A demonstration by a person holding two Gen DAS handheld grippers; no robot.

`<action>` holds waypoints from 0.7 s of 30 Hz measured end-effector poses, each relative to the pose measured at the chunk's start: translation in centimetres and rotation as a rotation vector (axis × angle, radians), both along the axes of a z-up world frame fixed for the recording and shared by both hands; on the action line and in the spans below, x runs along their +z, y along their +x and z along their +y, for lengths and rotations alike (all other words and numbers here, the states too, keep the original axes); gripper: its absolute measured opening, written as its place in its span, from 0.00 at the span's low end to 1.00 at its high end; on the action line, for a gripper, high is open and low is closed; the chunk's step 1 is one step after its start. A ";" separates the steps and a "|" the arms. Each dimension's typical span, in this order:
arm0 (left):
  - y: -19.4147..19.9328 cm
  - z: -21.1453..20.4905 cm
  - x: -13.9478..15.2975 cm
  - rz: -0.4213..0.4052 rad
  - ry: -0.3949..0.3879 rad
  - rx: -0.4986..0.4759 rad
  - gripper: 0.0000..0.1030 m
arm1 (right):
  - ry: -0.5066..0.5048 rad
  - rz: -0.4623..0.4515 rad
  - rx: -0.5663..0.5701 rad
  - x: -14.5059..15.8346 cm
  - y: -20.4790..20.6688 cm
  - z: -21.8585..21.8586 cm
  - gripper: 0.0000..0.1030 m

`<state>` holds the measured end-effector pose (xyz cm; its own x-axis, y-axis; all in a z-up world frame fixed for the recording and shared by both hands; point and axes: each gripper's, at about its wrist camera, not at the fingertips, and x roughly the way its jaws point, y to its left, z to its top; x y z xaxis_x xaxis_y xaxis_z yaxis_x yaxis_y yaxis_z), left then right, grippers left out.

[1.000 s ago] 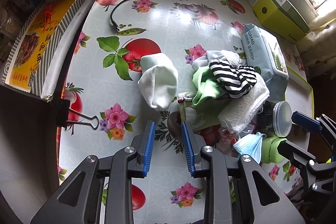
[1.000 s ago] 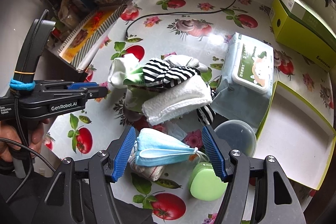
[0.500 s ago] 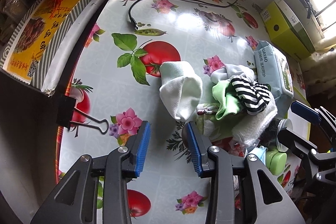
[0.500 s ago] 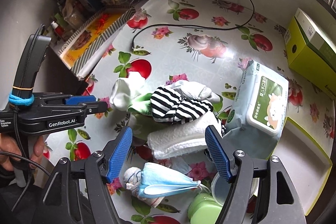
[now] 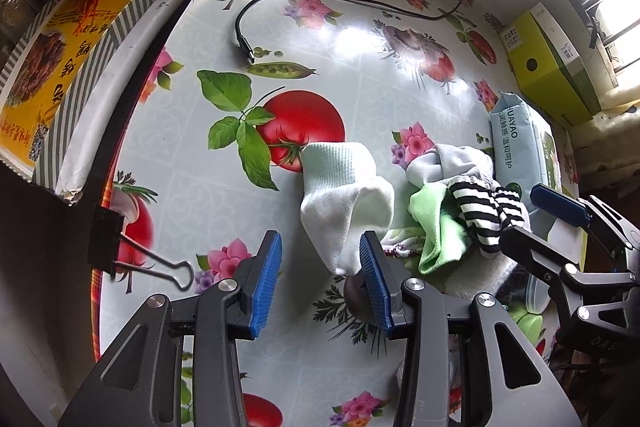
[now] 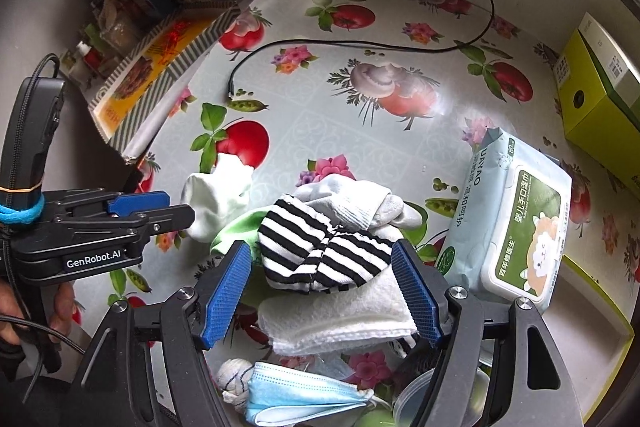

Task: Organize soft objects
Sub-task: 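Grasp the striped sock with the right gripper while the left gripper grasps the white sock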

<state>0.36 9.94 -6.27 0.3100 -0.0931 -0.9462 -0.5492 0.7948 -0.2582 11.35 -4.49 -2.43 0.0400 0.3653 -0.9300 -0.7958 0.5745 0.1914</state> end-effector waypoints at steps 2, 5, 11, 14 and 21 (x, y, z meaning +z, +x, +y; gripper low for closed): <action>0.4 0.1 -0.3 0.002 -0.013 0.001 0.41 | -0.031 0.021 -0.006 -0.7 0.2 0.1 0.71; 0.8 0.0 -1.1 0.008 -0.038 0.004 0.41 | -0.058 0.040 -0.017 -1.5 0.4 0.1 0.59; 1.4 -0.3 -1.9 0.013 -0.049 -0.007 0.41 | -0.049 0.030 -0.012 -1.2 0.3 -0.2 0.13; 1.4 -0.4 -1.8 -0.006 -0.045 -0.010 0.24 | -0.032 0.022 -0.013 -0.6 0.3 -0.5 0.11; 1.1 -0.9 -0.2 -0.041 -0.015 -0.016 0.16 | 0.024 0.024 -0.049 1.0 0.2 -1.8 0.09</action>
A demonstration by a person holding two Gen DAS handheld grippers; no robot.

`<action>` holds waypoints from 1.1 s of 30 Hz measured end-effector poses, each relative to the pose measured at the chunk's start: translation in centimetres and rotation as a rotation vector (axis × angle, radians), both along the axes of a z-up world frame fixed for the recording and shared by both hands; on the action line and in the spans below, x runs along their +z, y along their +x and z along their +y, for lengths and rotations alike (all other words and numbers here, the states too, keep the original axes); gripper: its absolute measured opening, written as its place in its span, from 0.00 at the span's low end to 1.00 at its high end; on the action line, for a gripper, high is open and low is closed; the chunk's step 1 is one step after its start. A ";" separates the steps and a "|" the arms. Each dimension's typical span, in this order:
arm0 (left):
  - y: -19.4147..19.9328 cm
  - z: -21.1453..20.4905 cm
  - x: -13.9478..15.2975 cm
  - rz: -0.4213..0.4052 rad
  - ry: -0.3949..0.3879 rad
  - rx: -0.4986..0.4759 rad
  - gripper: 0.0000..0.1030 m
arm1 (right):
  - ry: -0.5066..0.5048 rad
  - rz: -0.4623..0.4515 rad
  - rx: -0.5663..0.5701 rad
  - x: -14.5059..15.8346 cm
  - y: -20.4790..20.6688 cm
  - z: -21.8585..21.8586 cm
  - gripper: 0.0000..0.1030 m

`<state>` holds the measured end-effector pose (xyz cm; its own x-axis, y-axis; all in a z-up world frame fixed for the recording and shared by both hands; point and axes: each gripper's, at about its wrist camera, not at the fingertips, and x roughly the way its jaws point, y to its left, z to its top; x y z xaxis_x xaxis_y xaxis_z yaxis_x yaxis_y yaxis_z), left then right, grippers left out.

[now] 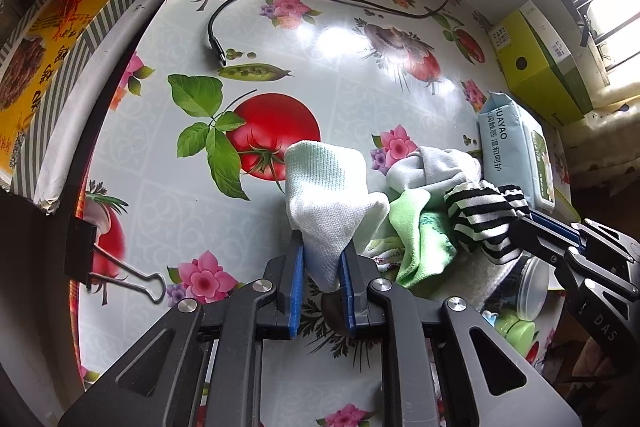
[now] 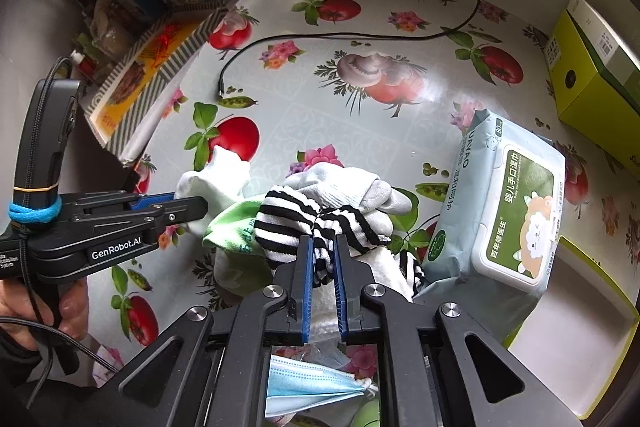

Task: Organize soft objects
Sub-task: 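Grasp the striped sock with the right gripper while the left gripper grasps the white sock, then carry both socks into the white box lid and open both grippers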

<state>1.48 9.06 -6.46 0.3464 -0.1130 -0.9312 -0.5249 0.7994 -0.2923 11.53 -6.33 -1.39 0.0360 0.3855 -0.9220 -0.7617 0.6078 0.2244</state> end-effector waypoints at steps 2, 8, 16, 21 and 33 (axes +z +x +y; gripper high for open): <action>-0.2 -0.1 0.7 -0.014 0.010 -0.003 0.16 | 0.018 -0.002 -0.014 0.6 0.0 -0.6 0.09; -0.4 -0.8 3.3 -0.048 0.044 -0.013 0.15 | 0.077 -0.009 -0.054 2.8 -0.1 -2.4 0.09; 0.7 -3.2 6.7 -0.103 0.079 -0.079 0.15 | 0.139 -0.023 -0.134 4.9 0.2 -6.0 0.09; 2.3 -5.7 7.9 -0.121 0.081 -0.151 0.15 | 0.149 -0.023 -0.216 5.2 0.8 -9.6 0.09; 6.6 -12.2 9.3 -0.138 0.084 -0.335 0.16 | 0.150 -0.009 -0.450 3.9 3.4 -18.7 0.09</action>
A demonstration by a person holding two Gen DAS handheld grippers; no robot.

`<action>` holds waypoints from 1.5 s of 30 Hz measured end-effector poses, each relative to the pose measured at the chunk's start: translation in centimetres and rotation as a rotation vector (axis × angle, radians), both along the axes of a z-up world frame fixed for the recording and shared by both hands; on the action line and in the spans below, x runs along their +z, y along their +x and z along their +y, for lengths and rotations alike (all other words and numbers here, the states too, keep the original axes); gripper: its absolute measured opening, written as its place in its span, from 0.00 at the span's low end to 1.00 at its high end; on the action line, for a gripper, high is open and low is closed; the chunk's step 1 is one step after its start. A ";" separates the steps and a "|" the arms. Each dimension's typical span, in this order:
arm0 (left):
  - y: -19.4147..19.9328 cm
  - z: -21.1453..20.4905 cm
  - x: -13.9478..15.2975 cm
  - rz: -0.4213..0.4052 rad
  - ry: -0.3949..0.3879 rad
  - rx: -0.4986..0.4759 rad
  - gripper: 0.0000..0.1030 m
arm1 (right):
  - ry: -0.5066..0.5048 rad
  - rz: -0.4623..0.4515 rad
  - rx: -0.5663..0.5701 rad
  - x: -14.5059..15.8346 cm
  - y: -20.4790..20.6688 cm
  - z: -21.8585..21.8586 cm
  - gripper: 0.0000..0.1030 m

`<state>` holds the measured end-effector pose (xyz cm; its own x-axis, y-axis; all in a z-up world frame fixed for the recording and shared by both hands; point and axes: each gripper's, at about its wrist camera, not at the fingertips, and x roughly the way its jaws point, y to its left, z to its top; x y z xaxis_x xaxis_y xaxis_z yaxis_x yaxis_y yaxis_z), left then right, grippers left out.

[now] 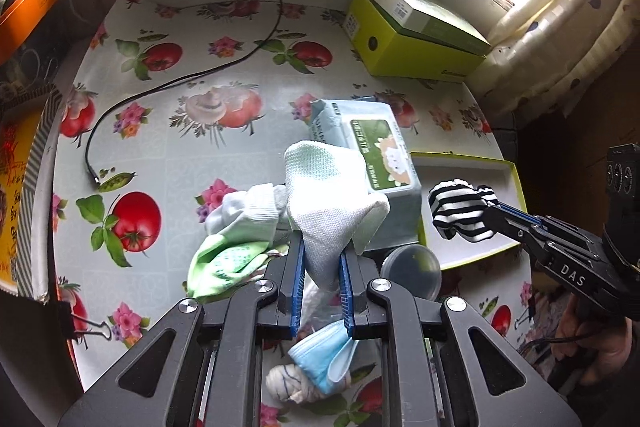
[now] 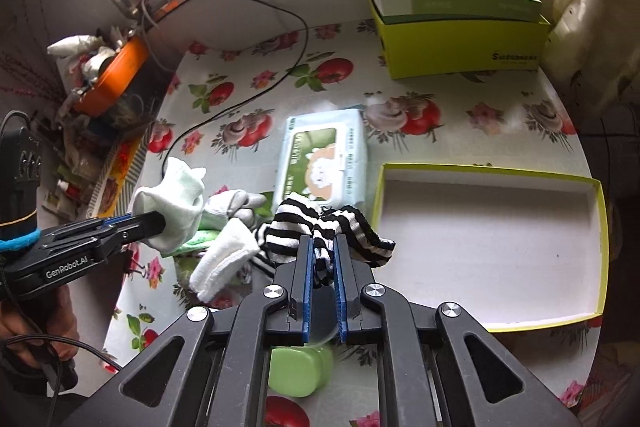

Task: Organize soft objects
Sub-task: 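Carry both socks into the white box lid and open both grippers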

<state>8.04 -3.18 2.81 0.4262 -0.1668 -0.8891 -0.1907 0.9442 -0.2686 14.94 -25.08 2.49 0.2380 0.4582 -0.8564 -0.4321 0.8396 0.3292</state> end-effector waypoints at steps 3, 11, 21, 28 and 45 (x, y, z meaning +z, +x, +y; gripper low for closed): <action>1.0 -1.5 0.1 0.000 0.000 -0.039 0.16 | -0.012 0.016 -0.048 -1.0 0.7 -1.8 0.09; 3.2 -4.6 0.2 0.008 0.003 -0.119 0.16 | -0.048 0.092 -0.114 -4.7 1.6 -4.8 0.09; 5.6 -8.3 -0.5 0.036 0.010 -0.211 0.16 | -0.038 0.203 -0.137 -7.8 0.5 -6.3 0.35; 8.2 -11.4 -1.8 0.061 0.010 -0.286 0.16 | -0.009 0.166 -0.173 -6.4 0.4 -8.0 0.38; 13.5 -14.8 -5.6 0.123 -0.071 -0.326 0.25 | -0.036 0.168 -0.200 -7.2 0.5 -9.2 0.38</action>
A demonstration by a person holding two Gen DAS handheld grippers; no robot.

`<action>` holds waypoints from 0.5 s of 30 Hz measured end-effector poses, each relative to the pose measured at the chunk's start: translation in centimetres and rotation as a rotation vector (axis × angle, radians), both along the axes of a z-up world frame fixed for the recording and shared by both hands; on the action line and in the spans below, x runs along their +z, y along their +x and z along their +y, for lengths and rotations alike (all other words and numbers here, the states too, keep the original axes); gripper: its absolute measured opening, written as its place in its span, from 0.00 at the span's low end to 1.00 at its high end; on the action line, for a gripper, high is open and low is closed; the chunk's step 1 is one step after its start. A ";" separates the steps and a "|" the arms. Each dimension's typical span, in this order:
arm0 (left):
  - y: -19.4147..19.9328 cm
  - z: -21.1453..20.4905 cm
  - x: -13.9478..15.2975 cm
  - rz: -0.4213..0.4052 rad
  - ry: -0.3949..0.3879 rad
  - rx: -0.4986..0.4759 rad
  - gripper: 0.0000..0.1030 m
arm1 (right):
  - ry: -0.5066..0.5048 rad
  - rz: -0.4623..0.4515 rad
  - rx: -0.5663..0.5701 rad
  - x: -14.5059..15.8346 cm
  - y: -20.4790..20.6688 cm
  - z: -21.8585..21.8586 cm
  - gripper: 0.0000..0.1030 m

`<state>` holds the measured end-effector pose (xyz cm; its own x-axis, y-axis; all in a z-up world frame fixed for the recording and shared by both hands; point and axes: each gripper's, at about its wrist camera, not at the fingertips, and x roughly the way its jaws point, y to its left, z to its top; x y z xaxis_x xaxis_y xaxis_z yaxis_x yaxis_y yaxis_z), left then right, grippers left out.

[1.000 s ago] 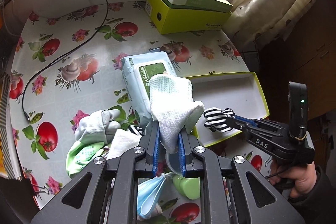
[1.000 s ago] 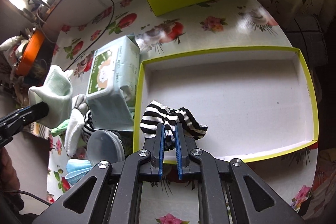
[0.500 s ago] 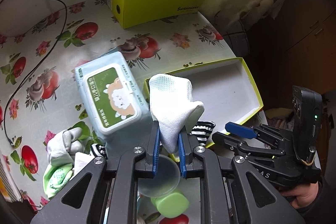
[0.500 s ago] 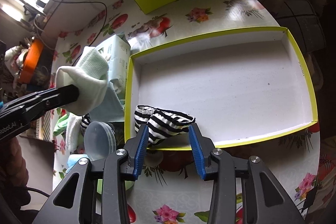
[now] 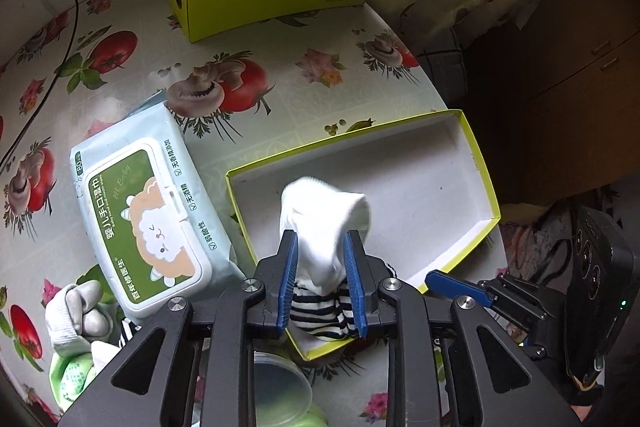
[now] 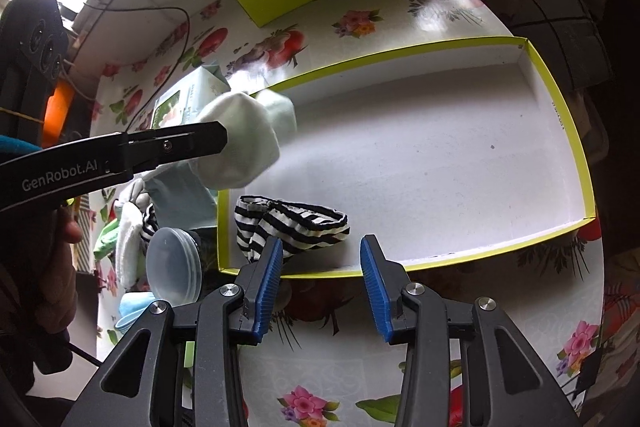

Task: Organize soft objects
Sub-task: 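Carry both socks into the white box lid and open both grippers, then withdraw both tools from the box lid back toward the pile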

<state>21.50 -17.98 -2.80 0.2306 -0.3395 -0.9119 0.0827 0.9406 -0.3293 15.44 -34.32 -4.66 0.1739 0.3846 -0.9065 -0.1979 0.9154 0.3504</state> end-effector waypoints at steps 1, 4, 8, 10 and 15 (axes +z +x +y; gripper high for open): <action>0.0 0.1 0.0 0.000 -0.006 0.004 0.28 | -0.007 0.000 0.003 -0.2 0.1 0.1 0.39; -0.3 0.7 0.6 -0.007 -0.018 0.023 0.31 | -0.035 0.011 0.024 -0.9 0.4 0.7 0.39; -1.2 2.2 1.7 -0.020 -0.032 0.058 0.32 | -0.070 0.035 0.066 -2.3 0.3 1.6 0.40; -1.8 3.0 2.2 -0.031 -0.032 0.073 0.32 | -0.095 0.041 0.097 -2.6 0.1 2.1 0.41; -3.8 4.8 2.9 -0.046 -0.015 0.108 0.32 | -0.120 0.056 0.149 -2.7 -0.6 2.6 0.42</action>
